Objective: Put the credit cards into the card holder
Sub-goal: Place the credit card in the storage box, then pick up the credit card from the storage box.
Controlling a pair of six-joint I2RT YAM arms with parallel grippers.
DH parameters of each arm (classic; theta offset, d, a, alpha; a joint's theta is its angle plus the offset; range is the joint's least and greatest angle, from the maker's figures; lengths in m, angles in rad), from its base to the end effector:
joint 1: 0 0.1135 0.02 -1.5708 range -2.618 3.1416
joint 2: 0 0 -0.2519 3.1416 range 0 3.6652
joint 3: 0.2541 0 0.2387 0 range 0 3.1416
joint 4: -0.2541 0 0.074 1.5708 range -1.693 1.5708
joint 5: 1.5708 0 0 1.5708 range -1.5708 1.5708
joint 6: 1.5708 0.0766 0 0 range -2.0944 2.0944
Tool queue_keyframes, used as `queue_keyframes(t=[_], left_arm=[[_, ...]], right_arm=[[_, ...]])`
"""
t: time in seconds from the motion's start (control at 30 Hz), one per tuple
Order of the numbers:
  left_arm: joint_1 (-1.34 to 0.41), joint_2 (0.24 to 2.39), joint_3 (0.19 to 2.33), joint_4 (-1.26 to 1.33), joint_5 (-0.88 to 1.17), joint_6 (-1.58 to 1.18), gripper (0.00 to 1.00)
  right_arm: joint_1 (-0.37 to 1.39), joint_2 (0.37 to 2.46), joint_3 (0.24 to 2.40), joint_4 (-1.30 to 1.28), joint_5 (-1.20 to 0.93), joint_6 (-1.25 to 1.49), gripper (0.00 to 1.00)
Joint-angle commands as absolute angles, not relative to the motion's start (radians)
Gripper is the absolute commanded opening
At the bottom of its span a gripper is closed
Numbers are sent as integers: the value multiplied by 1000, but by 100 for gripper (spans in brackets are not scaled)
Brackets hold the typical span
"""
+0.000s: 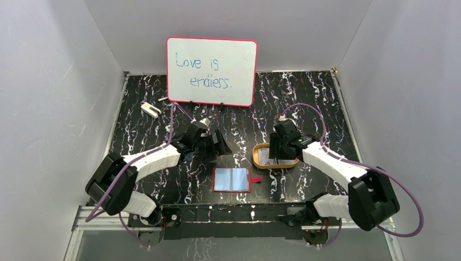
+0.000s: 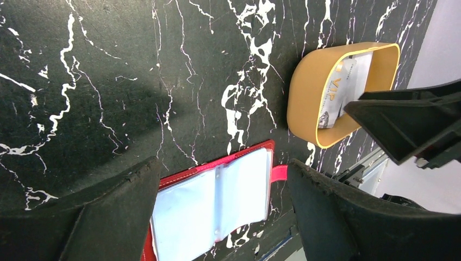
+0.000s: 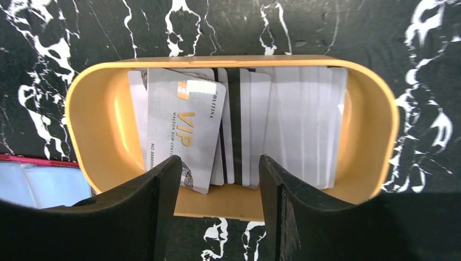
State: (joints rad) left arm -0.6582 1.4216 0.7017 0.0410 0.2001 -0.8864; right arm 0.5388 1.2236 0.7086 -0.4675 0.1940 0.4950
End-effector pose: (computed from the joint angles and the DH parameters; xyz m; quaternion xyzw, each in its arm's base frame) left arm 0.2374 -0.2028 0.1618 -0.0594 0.8968 -0.3640 0.2445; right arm 0.2202 0.1144 0.1647 0.0072 0.9529 0.0620 0.2967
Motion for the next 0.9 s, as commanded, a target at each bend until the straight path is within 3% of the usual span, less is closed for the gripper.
queue_keyframes(t=[0.0, 0.2, 0.43, 0.73, 0.87], left_arm=[[-661, 1411, 715, 45, 224, -892, 83], [-661, 1411, 715, 39, 224, -891, 83], [-661, 1415, 716, 38, 221, -889, 83], [-661, 1421, 722, 37, 226, -888, 83], [-661, 1418, 719, 37, 227, -887, 83]], right_arm=[[541, 1283, 736, -420, 135, 510, 63], [541, 1337, 720, -410, 183, 519, 63], [538, 1307, 671, -429, 263, 512, 40], [528, 1249, 658, -453, 299, 528, 27], [525, 1234, 666, -462, 299, 529, 27]])
